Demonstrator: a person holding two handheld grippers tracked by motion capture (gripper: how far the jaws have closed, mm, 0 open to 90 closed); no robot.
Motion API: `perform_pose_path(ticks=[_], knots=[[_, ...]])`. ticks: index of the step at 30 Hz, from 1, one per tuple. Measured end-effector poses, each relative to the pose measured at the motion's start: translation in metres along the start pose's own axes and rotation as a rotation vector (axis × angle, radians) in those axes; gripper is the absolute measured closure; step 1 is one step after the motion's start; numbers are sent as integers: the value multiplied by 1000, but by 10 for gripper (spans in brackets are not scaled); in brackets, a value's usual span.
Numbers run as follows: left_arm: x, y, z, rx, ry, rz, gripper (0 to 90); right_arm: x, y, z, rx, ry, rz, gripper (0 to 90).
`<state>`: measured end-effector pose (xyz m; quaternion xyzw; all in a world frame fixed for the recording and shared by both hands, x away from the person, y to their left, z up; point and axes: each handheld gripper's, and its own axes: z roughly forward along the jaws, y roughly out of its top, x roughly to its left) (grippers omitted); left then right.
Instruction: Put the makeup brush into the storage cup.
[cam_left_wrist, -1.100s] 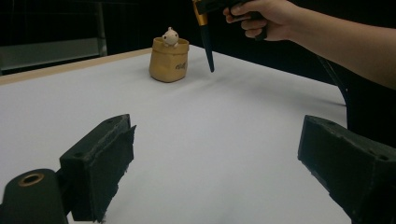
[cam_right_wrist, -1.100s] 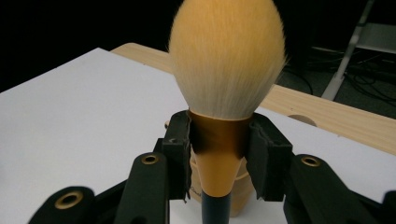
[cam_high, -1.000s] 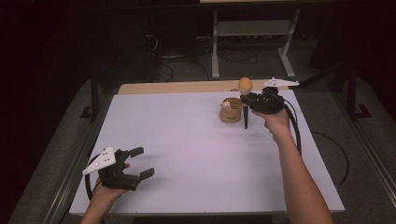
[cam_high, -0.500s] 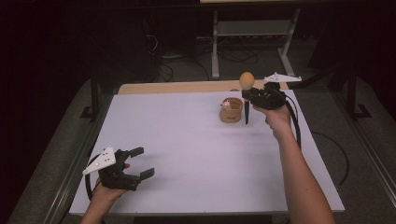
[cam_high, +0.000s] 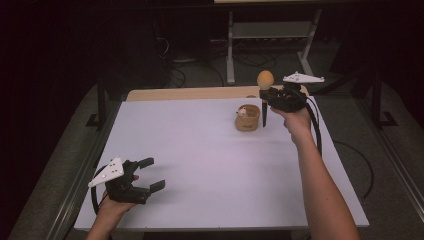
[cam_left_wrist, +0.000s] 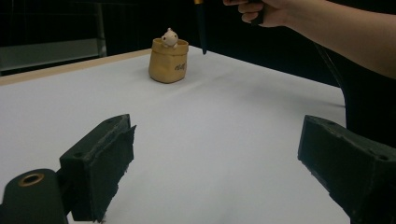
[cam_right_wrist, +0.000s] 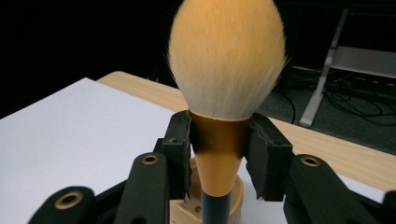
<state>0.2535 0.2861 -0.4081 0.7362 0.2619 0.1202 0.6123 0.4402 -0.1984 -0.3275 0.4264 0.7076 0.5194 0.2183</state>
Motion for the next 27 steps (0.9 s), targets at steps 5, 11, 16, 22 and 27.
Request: perform_pose_path(ticks=[5,11,16,22,27], knots=[[0,0,0,-1,0,1,100,0,5,1,-19,-13,0,623],[0,0,0,-1,0,0,100,1,8,3,-27,-23,5,623],[0,0,0,-4,-1,-1,100,1,12,4,-37,-28,6,623],[0,0,0,-8,-3,-2,100,2,17,7,-46,-38,-2,623],[0,0,0,-8,-4,0,100,2,19,10,-48,-46,-2,624]])
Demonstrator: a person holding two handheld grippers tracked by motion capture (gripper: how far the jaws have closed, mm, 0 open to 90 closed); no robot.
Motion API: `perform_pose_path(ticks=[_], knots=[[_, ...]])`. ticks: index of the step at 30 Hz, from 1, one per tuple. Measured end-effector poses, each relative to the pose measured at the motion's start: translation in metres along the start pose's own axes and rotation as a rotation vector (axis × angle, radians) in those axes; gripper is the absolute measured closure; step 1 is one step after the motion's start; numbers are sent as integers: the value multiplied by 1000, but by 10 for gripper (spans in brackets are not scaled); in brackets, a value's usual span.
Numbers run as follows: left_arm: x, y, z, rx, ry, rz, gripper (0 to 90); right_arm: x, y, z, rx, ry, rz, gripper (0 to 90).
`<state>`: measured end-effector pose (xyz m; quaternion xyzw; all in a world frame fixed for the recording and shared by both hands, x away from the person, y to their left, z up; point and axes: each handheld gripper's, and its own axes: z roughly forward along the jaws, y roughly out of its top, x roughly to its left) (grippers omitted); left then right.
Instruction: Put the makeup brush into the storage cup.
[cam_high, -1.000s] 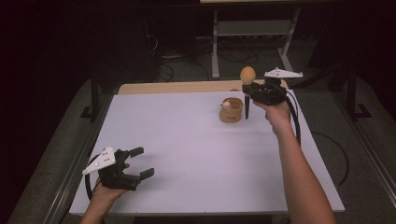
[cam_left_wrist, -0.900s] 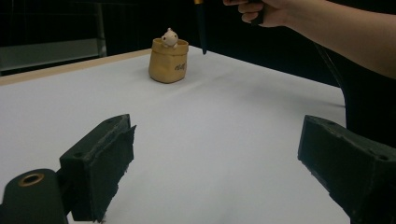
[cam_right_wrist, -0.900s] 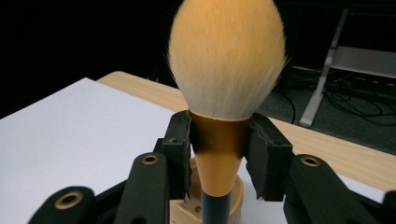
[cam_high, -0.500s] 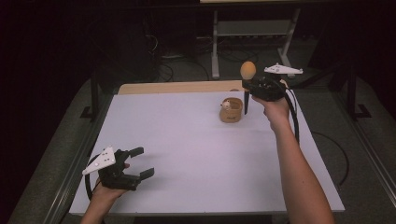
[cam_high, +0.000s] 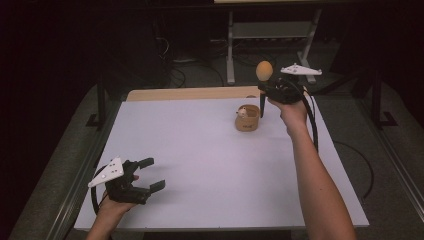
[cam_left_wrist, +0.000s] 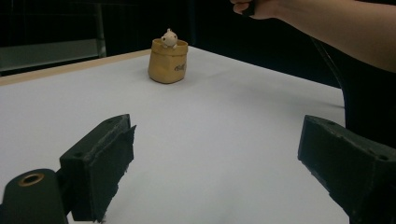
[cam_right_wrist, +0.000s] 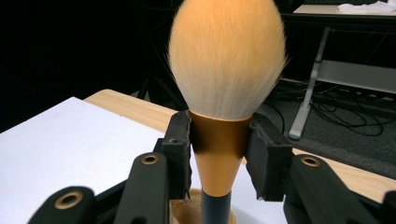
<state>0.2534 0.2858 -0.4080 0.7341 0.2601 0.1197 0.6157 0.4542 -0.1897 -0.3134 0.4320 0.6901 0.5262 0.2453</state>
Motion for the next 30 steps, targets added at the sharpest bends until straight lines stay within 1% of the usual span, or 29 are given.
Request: perform_pose_path(ticks=[9,11,14,15,18,22,24,30], knots=[[0,0,0,1,2,-4,100,2,6,4,-14,-5,-7,623],[0,0,-1,1,1,-3,100,3,8,6,-21,-2,-8,623],[0,0,-1,-1,0,-3,100,6,8,9,-19,1,-7,623],[0,0,0,-2,-1,-3,100,6,8,10,-19,3,-14,623],[1,0,-1,-5,-1,-1,100,7,6,15,-14,2,-12,623],[1,0,-2,-6,2,-8,100,6,3,20,-14,-2,-7,623],[1,0,-2,-6,2,-7,100,6,2,22,-11,3,1,623],[1,0,-2,-4,0,-3,100,7,-1,25,-2,1,-9,623]])
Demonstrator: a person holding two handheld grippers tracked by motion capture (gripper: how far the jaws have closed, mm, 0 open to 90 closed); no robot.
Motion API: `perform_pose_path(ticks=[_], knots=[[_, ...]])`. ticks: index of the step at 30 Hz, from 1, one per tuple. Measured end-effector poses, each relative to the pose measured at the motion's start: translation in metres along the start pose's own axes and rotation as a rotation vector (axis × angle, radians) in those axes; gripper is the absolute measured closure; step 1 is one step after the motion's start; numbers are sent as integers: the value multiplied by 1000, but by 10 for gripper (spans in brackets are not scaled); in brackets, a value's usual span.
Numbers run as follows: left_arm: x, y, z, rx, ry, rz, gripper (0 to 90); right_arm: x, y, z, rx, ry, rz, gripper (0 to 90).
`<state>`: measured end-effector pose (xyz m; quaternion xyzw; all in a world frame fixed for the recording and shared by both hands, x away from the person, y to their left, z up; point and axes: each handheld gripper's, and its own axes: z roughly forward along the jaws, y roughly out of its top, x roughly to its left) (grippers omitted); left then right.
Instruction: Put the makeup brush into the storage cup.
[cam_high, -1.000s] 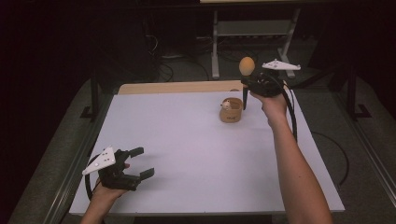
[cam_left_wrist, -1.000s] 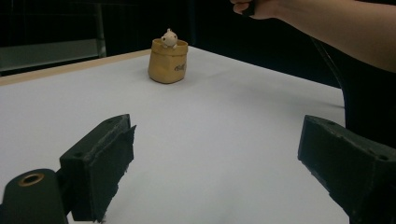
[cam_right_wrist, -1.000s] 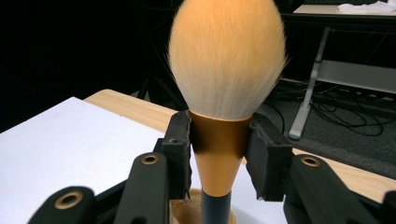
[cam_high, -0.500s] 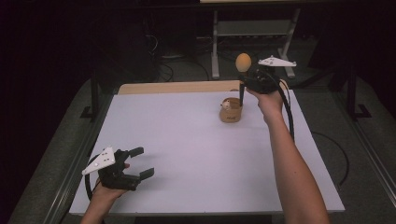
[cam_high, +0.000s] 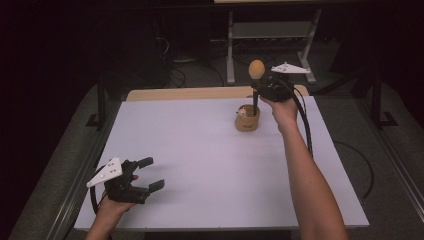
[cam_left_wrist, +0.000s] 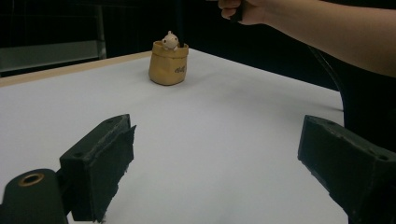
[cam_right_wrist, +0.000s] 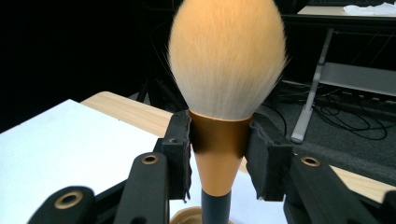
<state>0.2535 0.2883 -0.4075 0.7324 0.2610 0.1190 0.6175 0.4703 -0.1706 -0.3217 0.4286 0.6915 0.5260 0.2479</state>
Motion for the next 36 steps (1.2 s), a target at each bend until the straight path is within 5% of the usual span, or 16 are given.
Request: perform_pose_path(ticks=[36], knots=[[0,0,0,2,0,1,100,-2,-24,12,60,-8,-9,621]])
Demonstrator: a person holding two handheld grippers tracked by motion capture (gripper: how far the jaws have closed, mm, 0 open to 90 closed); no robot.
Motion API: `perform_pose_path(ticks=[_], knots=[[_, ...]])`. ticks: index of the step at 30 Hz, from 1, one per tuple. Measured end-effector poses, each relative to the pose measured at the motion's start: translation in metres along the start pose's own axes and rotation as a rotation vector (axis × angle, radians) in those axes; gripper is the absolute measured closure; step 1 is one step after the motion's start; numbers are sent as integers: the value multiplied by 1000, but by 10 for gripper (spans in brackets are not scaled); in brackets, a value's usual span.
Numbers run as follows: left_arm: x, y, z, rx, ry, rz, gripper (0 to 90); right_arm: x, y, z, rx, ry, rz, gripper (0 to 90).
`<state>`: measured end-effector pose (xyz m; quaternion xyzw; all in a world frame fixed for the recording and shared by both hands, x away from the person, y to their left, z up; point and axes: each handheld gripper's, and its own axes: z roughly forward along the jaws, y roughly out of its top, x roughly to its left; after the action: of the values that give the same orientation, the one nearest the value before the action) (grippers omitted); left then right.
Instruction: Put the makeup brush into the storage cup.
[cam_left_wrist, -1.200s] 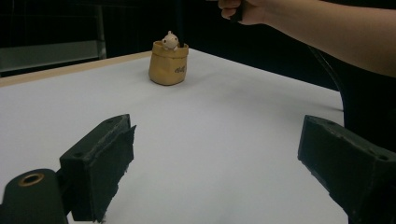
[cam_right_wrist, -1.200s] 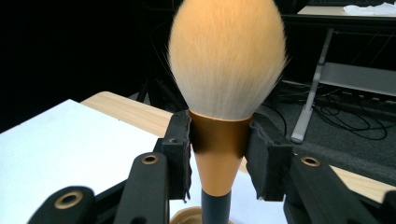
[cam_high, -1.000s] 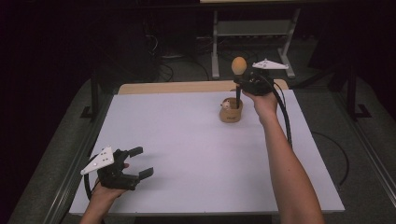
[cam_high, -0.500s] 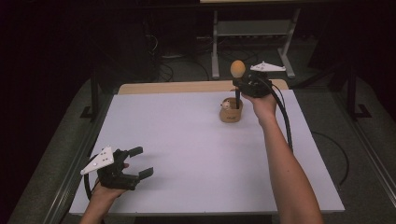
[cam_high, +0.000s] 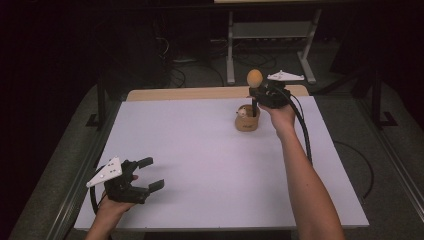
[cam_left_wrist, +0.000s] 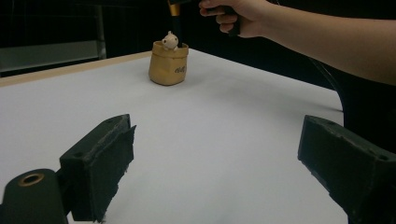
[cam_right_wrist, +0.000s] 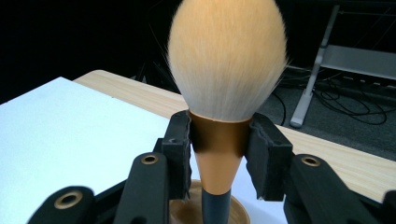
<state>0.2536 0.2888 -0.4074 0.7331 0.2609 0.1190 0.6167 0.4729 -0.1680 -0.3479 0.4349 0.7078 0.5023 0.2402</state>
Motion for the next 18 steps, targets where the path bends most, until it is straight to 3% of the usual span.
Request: perform_pose_path(ticks=[14,15,18], knots=[[0,0,0,-1,-1,-1,100,1,-9,7,53,3,4,617],[0,0,0,0,-1,0,100,0,-10,8,59,9,-1,605],[0,0,0,-1,-1,-1,100,-1,-10,8,61,29,8,459]])
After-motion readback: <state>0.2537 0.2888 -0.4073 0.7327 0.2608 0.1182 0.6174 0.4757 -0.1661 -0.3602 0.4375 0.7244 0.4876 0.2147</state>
